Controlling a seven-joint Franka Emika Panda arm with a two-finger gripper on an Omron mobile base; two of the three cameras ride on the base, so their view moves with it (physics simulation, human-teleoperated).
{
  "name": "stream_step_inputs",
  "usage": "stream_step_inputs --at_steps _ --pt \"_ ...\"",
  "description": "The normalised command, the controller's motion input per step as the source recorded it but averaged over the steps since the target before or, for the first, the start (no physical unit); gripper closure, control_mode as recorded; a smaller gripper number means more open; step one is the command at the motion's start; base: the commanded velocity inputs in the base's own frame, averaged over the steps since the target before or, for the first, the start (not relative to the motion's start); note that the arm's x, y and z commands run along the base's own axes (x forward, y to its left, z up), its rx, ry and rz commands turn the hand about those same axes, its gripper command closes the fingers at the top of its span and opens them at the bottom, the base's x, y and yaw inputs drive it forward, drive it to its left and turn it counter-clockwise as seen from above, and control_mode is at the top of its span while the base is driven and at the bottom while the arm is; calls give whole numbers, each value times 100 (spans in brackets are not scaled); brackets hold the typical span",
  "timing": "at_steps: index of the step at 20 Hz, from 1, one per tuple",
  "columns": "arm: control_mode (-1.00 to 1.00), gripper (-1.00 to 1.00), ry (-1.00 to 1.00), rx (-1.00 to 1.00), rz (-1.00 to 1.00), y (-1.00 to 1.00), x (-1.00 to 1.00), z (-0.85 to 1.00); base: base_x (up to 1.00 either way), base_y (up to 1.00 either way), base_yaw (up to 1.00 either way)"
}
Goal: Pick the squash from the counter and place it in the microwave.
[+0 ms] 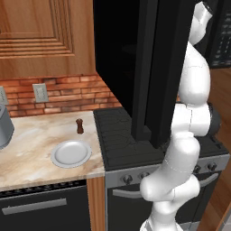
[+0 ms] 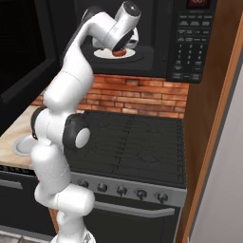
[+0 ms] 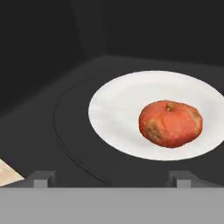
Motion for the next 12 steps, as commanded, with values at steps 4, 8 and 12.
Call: stream_step_inputs --at_steps 4,8,12 --pt "-100 -100 -9 0 -11 0 -100 0 0 0 0" --pt "-100 -100 -7 0 -15 2 -100 0 0 0 0" --pt "-100 -100 -1 0 -20 8 -100 1 0 0 0"
